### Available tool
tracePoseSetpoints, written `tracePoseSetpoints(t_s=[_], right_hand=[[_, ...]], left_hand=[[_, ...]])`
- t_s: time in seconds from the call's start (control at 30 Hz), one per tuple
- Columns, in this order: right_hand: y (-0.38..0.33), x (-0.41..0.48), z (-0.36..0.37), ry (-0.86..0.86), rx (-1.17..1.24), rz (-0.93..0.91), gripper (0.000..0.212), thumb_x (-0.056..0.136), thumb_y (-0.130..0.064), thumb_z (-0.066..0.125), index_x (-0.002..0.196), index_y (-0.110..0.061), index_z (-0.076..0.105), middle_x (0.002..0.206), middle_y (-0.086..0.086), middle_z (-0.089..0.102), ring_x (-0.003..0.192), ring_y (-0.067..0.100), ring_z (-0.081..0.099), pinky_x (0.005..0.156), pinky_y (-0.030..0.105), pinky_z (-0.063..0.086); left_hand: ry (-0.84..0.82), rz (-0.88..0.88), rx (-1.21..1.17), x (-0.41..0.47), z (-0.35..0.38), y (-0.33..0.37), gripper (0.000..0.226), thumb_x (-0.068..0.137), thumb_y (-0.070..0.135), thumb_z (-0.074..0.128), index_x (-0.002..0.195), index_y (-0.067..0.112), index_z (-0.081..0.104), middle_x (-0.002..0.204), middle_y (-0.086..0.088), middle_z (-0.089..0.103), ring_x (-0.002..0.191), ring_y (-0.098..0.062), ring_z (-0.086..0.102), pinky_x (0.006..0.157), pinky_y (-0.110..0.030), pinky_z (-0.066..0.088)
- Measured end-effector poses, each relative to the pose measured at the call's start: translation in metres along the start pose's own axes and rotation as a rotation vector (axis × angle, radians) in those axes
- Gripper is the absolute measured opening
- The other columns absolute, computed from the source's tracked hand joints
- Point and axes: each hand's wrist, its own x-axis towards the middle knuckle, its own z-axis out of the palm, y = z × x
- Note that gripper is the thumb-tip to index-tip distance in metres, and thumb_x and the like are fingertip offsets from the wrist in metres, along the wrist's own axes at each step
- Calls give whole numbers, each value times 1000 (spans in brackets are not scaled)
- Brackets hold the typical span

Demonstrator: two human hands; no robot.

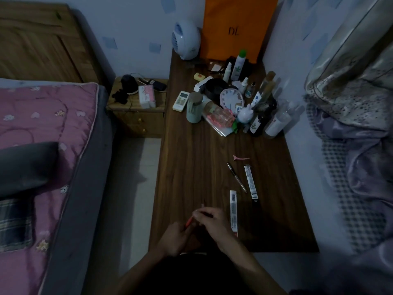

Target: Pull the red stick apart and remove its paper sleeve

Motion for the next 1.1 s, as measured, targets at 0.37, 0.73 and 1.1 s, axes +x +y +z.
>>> tracePoseSetpoints(t_s=[0.37,0.73,1.1], right_hand=[[-13,-7,2,52,314,64,18,98,-20,58,91,-16,74,88,5,77,87,20,71,76,33,55],[-30,0,-10,147,753,79,20,101,-16,52,105,-2,65,89,12,70,97,29,62,101,49,48],[-24,17,-42,225,1114,98,25,94,-33,60,102,-16,76,74,3,68,71,17,64,67,33,53]], left_hand=[[-9,3,63,-5,-1,-1,58,94,52,51,47,19,39,36,7,39,32,1,35,37,-18,25],[-86,-11,69,-6,-6,-4,60,95,49,51,44,19,45,32,12,49,32,5,45,37,-12,29],[-86,-23,59,-7,-9,1,56,97,45,51,48,18,43,42,6,43,32,4,42,40,-15,27]])
